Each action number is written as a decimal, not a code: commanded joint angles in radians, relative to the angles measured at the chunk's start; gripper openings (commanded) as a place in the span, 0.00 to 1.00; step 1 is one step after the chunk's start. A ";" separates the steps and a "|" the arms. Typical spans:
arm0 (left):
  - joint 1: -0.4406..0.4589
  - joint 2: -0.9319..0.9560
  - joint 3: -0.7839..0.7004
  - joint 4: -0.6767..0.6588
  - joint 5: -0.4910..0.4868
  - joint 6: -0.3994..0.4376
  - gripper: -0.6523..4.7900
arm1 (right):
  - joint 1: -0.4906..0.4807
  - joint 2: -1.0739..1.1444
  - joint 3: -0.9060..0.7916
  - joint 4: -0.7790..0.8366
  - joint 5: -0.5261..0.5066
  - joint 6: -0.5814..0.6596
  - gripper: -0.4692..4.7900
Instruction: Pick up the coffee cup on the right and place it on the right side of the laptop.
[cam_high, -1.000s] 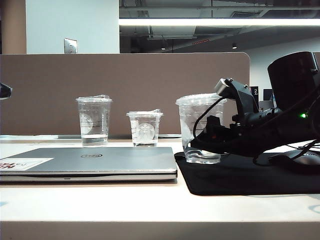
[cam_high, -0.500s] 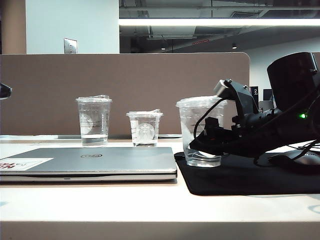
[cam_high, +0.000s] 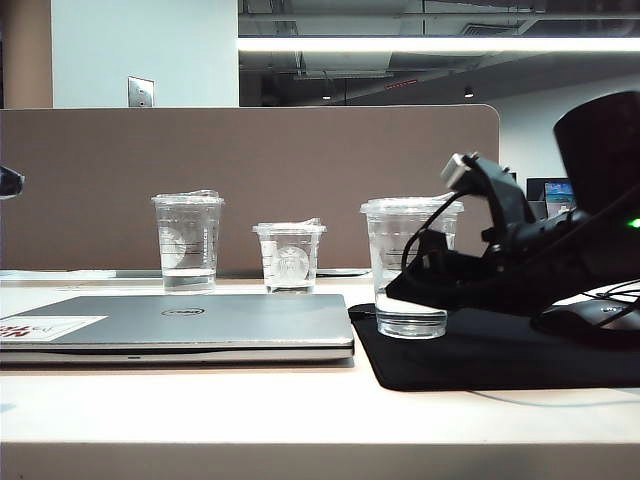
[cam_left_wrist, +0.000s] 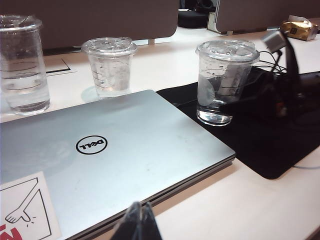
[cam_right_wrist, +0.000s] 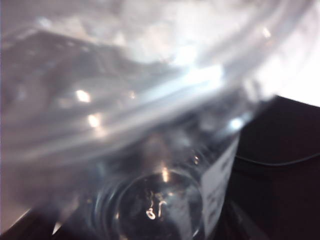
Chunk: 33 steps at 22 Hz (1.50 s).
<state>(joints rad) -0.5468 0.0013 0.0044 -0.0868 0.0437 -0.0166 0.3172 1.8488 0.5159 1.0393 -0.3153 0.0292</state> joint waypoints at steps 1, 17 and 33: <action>0.002 0.000 0.003 0.013 0.002 0.002 0.11 | 0.000 -0.056 -0.040 0.019 0.007 0.001 1.00; 0.047 0.000 0.003 0.013 0.005 0.002 0.11 | -0.001 -0.632 -0.372 -0.156 0.021 0.240 0.48; 0.584 0.000 0.003 0.013 0.002 0.002 0.11 | 0.000 -0.938 -0.375 -0.274 0.016 0.308 0.07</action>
<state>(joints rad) 0.0418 0.0013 0.0044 -0.0868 0.0422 -0.0166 0.3168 0.9134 0.1364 0.7433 -0.3134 0.3405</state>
